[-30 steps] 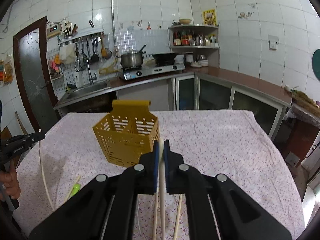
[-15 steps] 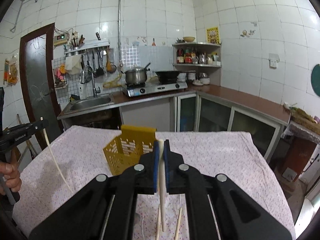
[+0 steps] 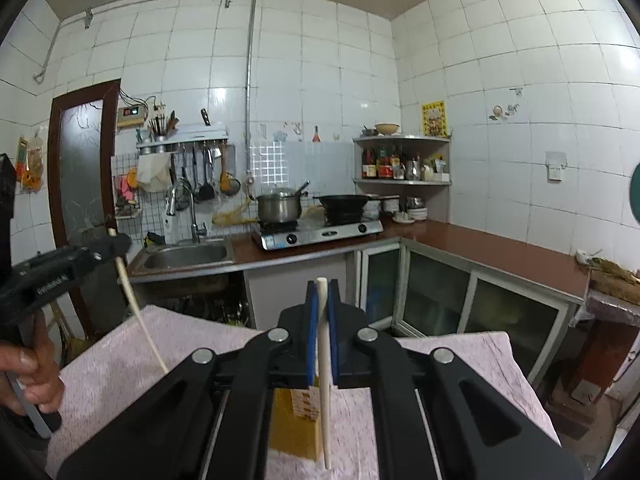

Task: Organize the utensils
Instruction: 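Lift both held chopsticks and carry them over the yellow basket, then open both tools to drop the chopsticks into the yellow basket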

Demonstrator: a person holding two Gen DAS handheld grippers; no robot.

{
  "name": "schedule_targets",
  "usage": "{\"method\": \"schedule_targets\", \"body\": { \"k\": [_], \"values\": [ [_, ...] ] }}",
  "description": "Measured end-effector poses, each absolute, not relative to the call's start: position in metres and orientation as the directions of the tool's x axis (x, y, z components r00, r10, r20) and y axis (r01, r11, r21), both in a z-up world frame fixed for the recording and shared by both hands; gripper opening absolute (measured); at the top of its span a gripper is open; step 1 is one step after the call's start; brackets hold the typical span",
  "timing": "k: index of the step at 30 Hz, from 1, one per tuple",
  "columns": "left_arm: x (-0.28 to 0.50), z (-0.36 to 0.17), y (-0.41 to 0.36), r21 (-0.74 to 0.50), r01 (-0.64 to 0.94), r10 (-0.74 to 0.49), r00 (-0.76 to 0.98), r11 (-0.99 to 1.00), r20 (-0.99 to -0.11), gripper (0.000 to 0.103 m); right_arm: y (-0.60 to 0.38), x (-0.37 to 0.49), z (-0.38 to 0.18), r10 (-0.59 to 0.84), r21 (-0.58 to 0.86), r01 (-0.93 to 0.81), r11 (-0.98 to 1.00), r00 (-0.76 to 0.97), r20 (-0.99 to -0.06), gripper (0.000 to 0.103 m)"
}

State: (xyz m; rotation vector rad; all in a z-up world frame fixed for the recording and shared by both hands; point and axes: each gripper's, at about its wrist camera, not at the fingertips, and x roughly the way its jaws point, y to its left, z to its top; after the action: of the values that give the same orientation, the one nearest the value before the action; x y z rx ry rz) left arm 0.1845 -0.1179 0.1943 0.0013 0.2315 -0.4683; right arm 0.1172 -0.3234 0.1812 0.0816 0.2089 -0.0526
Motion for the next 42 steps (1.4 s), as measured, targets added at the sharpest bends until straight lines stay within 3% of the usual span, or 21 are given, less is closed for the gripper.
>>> {"method": "schedule_targets", "body": {
  "k": [14, 25, 27, 28, 30, 31, 33, 42],
  "values": [
    [0.248, 0.185, -0.152, -0.082, 0.449, -0.454, 0.852, 0.89, -0.259, 0.003, -0.31, 0.179, 0.185, 0.005, 0.079, 0.012, 0.997, 0.979, -0.202, 0.005],
    [0.268, 0.155, -0.159, -0.093, 0.448, -0.451, 0.825, 0.889, -0.34, 0.004, -0.312, 0.205, 0.163, 0.004, 0.09, 0.021, 0.996, 0.963, -0.269, 0.006],
    [0.271, 0.152, -0.157, -0.101, 0.439, -0.445, 0.821, 0.893, -0.358, 0.023, -0.315, 0.208, 0.16, -0.001, 0.096, 0.029, 0.995, 0.96, -0.282, 0.007],
    [0.27, 0.151, -0.155, -0.102, 0.434, -0.44, 0.825, 0.895, -0.356, 0.026, -0.316, 0.208, 0.16, -0.006, 0.098, 0.035, 0.995, 0.959, -0.282, 0.007],
    [0.269, 0.153, -0.151, -0.1, 0.425, -0.432, 0.832, 0.9, -0.348, 0.028, -0.319, 0.206, 0.162, -0.015, 0.104, 0.046, 0.994, 0.961, -0.276, 0.009],
    [0.268, 0.155, -0.149, -0.097, 0.423, -0.429, 0.834, 0.901, -0.346, 0.03, -0.321, 0.204, 0.164, -0.021, 0.105, 0.052, 0.993, 0.962, -0.271, 0.017],
    [0.265, 0.159, -0.144, -0.09, 0.413, -0.418, 0.843, 0.906, -0.338, 0.031, -0.322, 0.201, 0.168, -0.022, 0.105, 0.051, 0.993, 0.965, -0.26, 0.024],
    [0.249, 0.16, -0.111, -0.082, 0.376, -0.38, 0.86, 0.923, -0.341, 0.032, -0.328, 0.172, 0.174, -0.063, 0.08, 0.087, 0.993, 0.962, -0.266, 0.024]
  ]
}}
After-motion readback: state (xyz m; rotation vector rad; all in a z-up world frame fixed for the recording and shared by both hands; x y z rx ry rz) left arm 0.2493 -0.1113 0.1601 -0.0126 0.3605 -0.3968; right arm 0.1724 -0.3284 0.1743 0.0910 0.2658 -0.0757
